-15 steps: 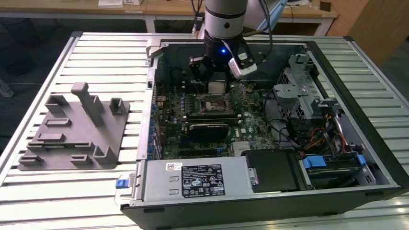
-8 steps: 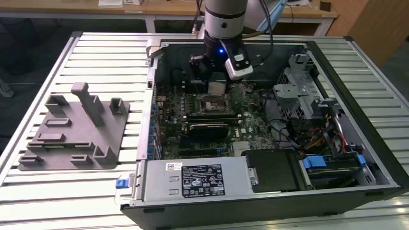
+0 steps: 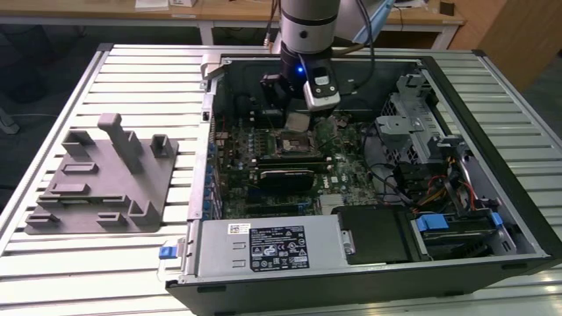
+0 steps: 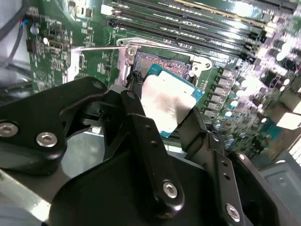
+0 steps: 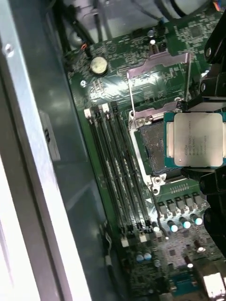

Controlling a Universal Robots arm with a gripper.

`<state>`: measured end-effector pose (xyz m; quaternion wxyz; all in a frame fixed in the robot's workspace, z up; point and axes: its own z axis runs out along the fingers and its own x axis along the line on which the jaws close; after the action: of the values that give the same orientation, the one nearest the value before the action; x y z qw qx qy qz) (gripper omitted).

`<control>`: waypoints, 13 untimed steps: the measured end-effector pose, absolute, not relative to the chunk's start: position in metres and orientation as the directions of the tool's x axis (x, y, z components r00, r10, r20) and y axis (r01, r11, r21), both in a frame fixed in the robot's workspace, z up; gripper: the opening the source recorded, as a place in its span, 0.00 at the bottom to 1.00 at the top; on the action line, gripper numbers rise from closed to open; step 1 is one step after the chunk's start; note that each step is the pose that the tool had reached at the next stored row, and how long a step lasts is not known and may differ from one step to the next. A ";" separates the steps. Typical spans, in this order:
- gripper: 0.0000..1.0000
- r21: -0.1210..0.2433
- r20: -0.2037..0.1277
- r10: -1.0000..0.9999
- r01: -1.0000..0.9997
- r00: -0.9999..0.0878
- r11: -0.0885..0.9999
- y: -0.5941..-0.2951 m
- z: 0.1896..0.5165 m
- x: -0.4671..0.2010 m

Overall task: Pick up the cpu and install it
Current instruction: 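Place the cpu into insertion slot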

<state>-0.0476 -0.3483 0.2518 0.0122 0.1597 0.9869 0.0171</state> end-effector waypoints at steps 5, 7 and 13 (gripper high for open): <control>0.55 0.038 -0.019 0.417 0.417 -0.909 0.908 -0.348 0.251 -0.048; 0.55 0.038 -0.019 0.450 0.449 -0.893 0.893 -0.348 0.251 -0.048; 0.55 0.038 -0.019 0.545 0.544 -0.838 0.838 -0.348 0.251 -0.048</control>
<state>-0.0476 -0.3483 0.2508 0.0143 0.2839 0.9586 0.0154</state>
